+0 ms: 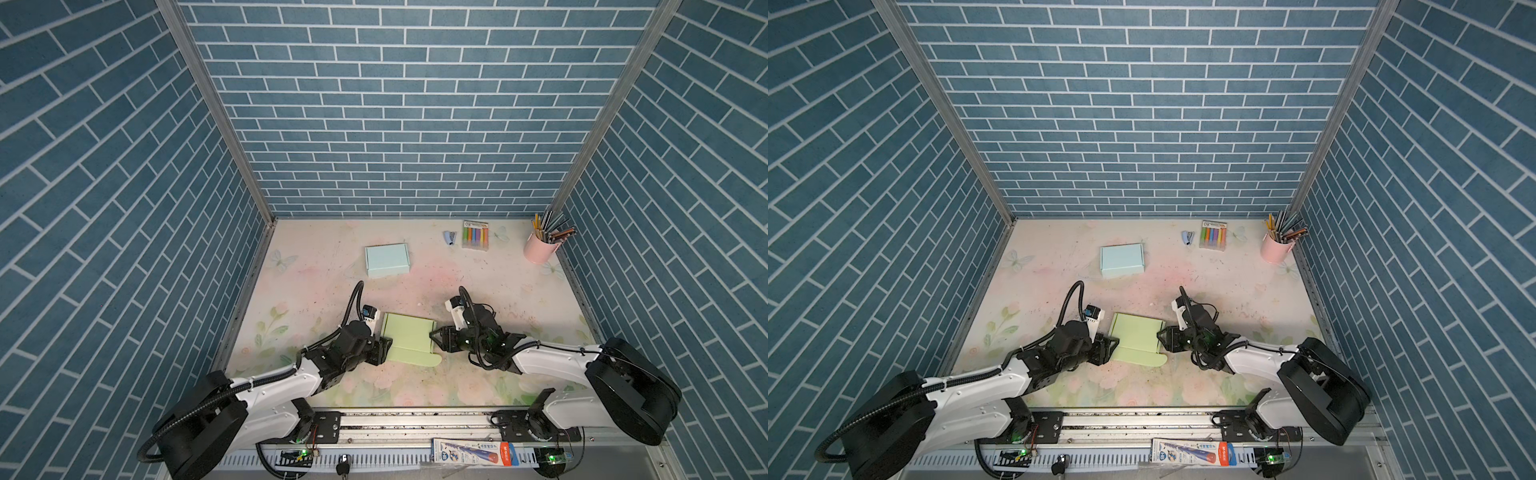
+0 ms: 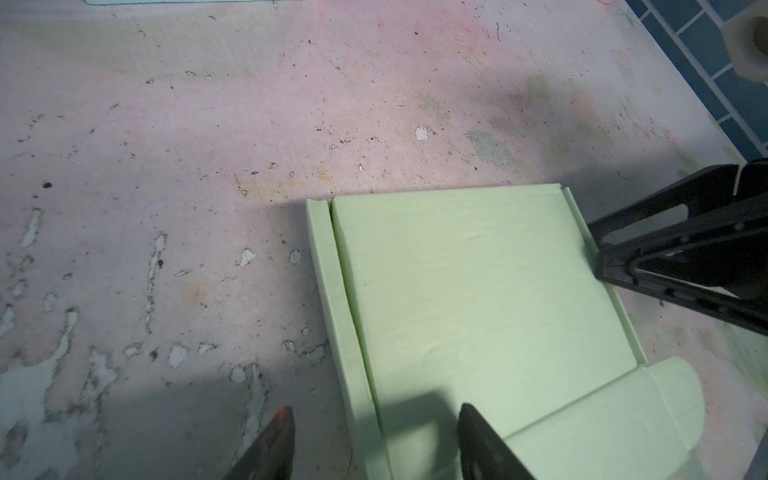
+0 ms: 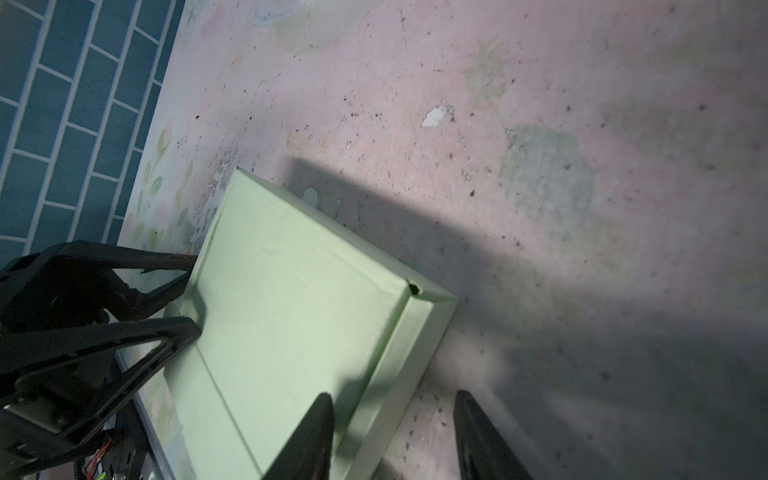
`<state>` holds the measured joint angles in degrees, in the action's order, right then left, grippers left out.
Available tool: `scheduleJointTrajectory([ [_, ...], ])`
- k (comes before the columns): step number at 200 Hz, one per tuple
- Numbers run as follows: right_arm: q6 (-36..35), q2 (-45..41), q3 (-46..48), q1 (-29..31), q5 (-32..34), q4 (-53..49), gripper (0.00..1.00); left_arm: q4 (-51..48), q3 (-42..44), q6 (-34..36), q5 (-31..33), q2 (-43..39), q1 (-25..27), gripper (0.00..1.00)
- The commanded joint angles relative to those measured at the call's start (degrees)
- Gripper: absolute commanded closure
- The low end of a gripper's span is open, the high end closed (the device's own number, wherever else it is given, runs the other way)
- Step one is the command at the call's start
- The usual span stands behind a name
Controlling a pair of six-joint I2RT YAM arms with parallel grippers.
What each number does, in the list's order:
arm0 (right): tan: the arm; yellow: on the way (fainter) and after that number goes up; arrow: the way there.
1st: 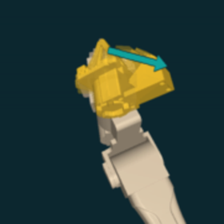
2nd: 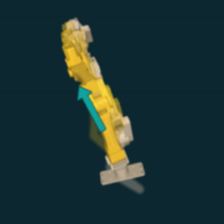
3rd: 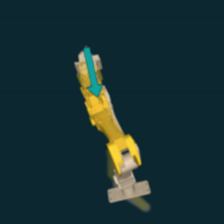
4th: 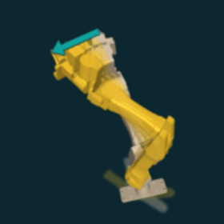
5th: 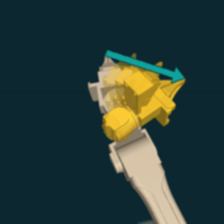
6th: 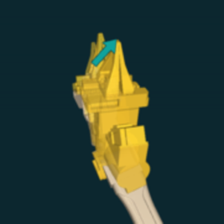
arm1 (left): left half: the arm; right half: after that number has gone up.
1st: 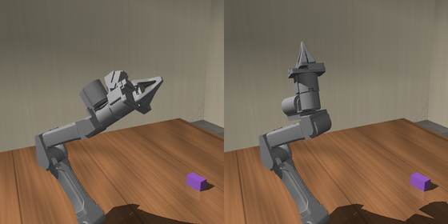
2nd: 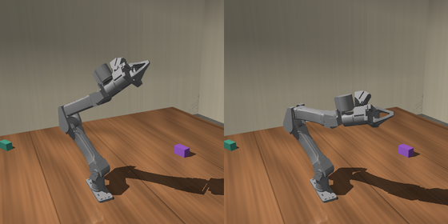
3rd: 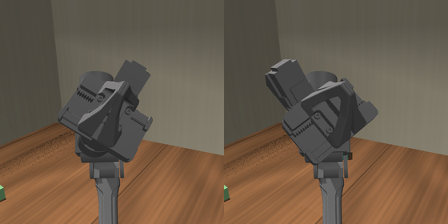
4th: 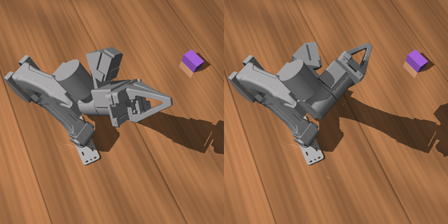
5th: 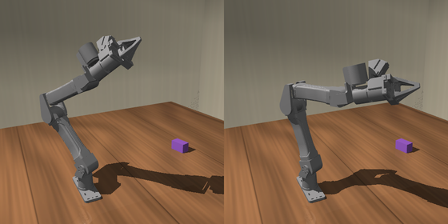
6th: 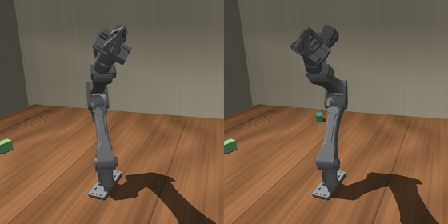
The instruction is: Fold the paper box
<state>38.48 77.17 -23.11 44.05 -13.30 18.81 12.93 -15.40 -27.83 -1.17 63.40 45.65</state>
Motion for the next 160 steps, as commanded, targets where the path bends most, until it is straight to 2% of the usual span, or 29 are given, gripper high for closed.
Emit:
scheduleJointTrajectory([
  [1, -2.85, 1.21, -1.18, -1.20, -0.14, -1.40, 0.53, -2.21, 0.98, -0.99, 1.00, -0.87, 0.41, 0.38],
  [110, -5.15, 2.55, -4.25, -2.43, -0.43, -3.84, 0.54, -2.34, 1.25, -1.79, 0.73, -1.69, 0.78, 0.38],
  [160, -5.78, -0.39, -3.56, -3.01, 1.30, -6.76, 0.44, -2.46, 0.99, -1.78, 0.73, -1.21, 0.85, 0.38],
])
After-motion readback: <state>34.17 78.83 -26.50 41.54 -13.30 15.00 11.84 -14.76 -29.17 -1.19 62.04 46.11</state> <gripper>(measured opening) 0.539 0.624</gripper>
